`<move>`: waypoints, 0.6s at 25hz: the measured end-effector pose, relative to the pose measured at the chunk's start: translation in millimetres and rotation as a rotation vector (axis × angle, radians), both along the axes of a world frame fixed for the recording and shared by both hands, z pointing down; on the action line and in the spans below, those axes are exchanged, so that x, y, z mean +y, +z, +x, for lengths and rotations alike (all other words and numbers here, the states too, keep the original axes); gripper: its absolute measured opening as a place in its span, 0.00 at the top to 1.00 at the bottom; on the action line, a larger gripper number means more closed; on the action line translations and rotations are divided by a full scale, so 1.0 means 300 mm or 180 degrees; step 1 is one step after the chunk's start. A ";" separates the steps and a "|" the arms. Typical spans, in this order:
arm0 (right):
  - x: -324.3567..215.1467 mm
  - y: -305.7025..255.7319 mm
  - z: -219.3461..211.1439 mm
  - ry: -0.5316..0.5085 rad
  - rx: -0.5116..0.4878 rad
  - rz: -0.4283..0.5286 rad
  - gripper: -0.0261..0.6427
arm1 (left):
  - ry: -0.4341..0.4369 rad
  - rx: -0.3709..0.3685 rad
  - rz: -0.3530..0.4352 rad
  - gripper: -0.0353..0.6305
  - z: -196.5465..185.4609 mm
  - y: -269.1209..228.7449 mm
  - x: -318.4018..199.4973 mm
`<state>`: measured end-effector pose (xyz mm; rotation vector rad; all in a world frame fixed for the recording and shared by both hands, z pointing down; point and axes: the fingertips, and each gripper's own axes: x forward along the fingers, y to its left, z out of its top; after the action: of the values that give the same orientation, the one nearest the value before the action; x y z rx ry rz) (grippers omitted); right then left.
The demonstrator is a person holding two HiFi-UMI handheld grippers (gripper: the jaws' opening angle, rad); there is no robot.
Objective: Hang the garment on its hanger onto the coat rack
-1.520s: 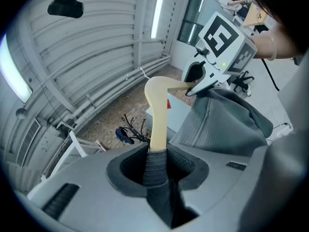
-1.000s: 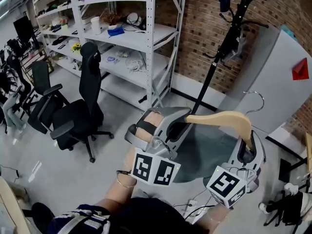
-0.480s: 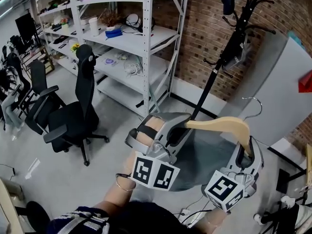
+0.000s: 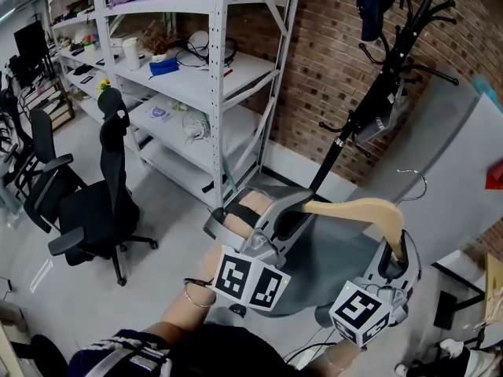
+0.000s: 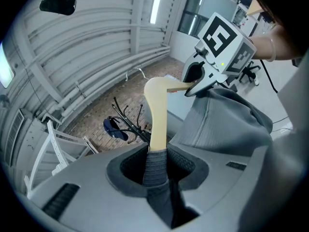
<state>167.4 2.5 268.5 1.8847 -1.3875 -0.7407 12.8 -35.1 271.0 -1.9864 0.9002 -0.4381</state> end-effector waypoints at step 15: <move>-0.430 -0.010 0.167 0.0054 -0.0061 0.0056 0.82 | 0.0036 0.0026 0.0078 0.79 0.169 -0.013 -0.432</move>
<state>217.7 -126.6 265.7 1.9196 -1.3792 -0.7306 63.6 -164.7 266.9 -1.9713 0.8949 -0.4108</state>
